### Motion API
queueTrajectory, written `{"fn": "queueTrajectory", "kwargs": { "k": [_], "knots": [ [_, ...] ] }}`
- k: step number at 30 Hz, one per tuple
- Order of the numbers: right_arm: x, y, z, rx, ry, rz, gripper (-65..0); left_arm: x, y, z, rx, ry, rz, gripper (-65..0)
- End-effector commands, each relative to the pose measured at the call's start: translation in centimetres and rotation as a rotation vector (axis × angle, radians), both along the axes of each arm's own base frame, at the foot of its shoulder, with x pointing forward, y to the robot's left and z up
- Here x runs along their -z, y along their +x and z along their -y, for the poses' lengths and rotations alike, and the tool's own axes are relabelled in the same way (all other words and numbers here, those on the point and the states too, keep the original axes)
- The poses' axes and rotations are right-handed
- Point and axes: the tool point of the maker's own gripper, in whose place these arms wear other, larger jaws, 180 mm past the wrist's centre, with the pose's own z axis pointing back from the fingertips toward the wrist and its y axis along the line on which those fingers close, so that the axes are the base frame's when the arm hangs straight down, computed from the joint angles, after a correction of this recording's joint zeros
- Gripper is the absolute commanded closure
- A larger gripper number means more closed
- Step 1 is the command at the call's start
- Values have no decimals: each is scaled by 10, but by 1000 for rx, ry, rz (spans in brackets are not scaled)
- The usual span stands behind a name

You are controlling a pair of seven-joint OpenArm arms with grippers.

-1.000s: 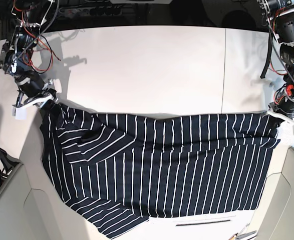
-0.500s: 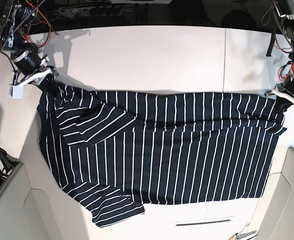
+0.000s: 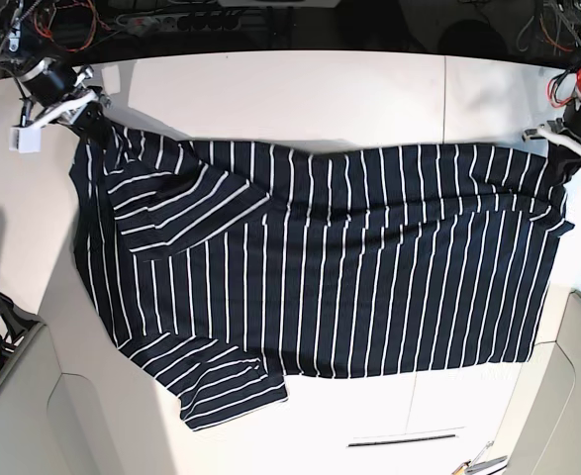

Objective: Fold the T-shirt properly
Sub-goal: 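Drag the held shirt edge across the table, spreading it flat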

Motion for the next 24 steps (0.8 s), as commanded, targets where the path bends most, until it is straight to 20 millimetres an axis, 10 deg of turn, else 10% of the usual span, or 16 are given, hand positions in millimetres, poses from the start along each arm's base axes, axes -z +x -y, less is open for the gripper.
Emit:
{"fn": "queueTrajectory", "kwargs": {
  "k": [1, 24],
  "knots": [
    [-13, 5, 8, 9, -2, 44, 0, -18, 3, -7, -6, 25, 50, 0],
    [-22, -39, 51, 61, 24, -42, 0, -7, -29, 16, -14, -122, 3, 0]
  ]
}}
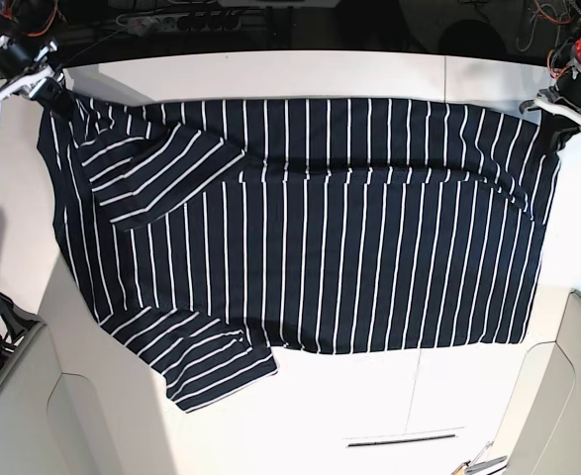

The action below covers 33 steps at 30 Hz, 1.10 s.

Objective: Fold the T-shirt properly
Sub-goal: 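Drag the held shirt edge across the table, spreading it flat, then open both grippers and release the shirt edge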

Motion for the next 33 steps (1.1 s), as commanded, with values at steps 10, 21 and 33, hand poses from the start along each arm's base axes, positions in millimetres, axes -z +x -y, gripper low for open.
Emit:
{"fn": "queueTrajectory", "kwargs": {
  "k": [10, 21, 33],
  "knots": [
    [-14, 2, 15, 18, -30, 40, 0, -15, -5, 8, 27, 12, 31, 0],
    [-13, 0, 15, 15, -30, 32, 0, -12, -8, 9, 31, 8, 6, 0],
    [-8, -2, 21, 18, -79, 16, -292, -1, -16, 10, 43, 11, -70, -154]
  ]
}}
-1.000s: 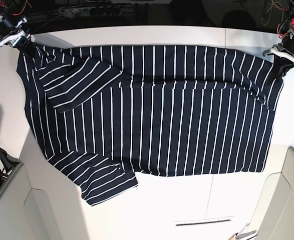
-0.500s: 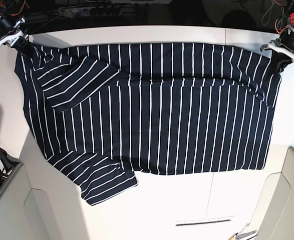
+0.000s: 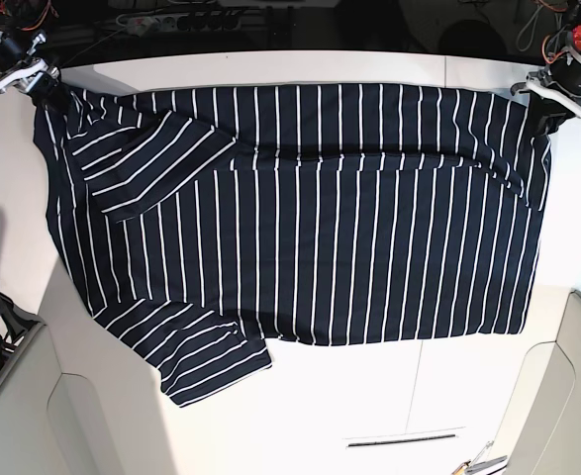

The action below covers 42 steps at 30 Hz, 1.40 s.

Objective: Fold the T-shirt properly
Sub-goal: 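Open both grippers and release the shirt edge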

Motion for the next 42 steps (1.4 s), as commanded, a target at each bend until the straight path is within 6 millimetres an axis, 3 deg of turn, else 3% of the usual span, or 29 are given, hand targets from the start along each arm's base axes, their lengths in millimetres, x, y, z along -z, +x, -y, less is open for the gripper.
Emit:
{"fn": "queueTrajectory", "kwargs": {
  "k": [1, 3, 9, 12, 18, 23, 28, 32, 37, 42],
  "knots": [
    [-10, 5, 8, -2, -34, 39, -342, -9, 4, -4, 12, 28, 23, -154],
    [-10, 5, 11, 0, -46, 36, -371, -8, 3, -8, -3, 42, 13, -154],
    [-21, 4, 34, 59, -80, 63, -371, -17, 0, -25, -58, 63, 32, -158],
    [-31, 6, 48, 79, -103, 86, -371, -30, 0, -33, -70, 49, 82, -219],
    [-58, 26, 78, 106, -196, 184, -371, -49, -1, -47, -107, 38, 149, -246],
    [-79, 61, 93, 91, -278, 244, -371, -50, -2, -48, -110, 40, 150, -253],
    [-101, 98, 107, 104, -340, 324, -371, -52, 1, -49, -113, 43, 165, -360],
    [-113, 127, 112, 98, -364, 382, -371, -54, 2, -50, -109, 49, 171, -362],
    [-105, 166, 109, 78, -321, 391, -371, -62, 13, -52, -106, 54, 205, -362],
    [-88, 203, 92, 56, -231, 391, -371, -74, 25, -57, -86, 81, 236, -362]
  ]
}}
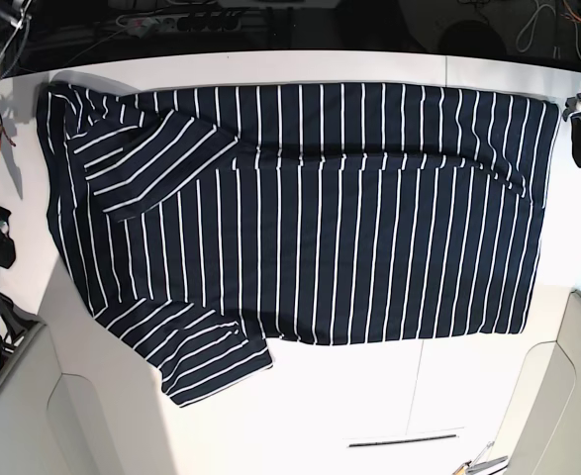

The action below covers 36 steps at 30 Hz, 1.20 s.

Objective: Fold the T-shirt properly
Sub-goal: 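Open both grippers and release the shirt edge, then reach both grippers down to the shirt's side edges midway along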

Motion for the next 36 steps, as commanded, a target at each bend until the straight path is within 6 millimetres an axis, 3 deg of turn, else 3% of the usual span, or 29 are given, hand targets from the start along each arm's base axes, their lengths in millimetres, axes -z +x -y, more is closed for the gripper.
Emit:
{"fn": "queueTrajectory", "kwargs": {
  "k": [1, 8, 14, 19, 24, 32, 36],
  "knots": [
    [-21, 16, 7, 5, -18, 74, -371, -19, 10, -3, 21, 33, 54, -363],
    [-9, 65, -4, -5, 10, 74, -371, -45, 38, -10, 37, 80, 135, -363],
    [-4, 87, -7, 11, 60, 76, -371, -62, 58, -18, 24, 102, 219, -362],
    [6, 91, -8, 24, 97, 49, -371, -40, 80, -23, 31, 39, 194, -362],
    [14, 88, -8, 28, 106, 27, -371, -15, 116, -27, 51, 18, 154, -362],
    [16, 87, -8, 29, 109, 22, -371, 9, 174, -29, 90, 27, 92, -362],
    [17, 87, -8, 28, 107, 19, -371, 20, 194, -33, 68, 7, 77, -362]
  ]
}}
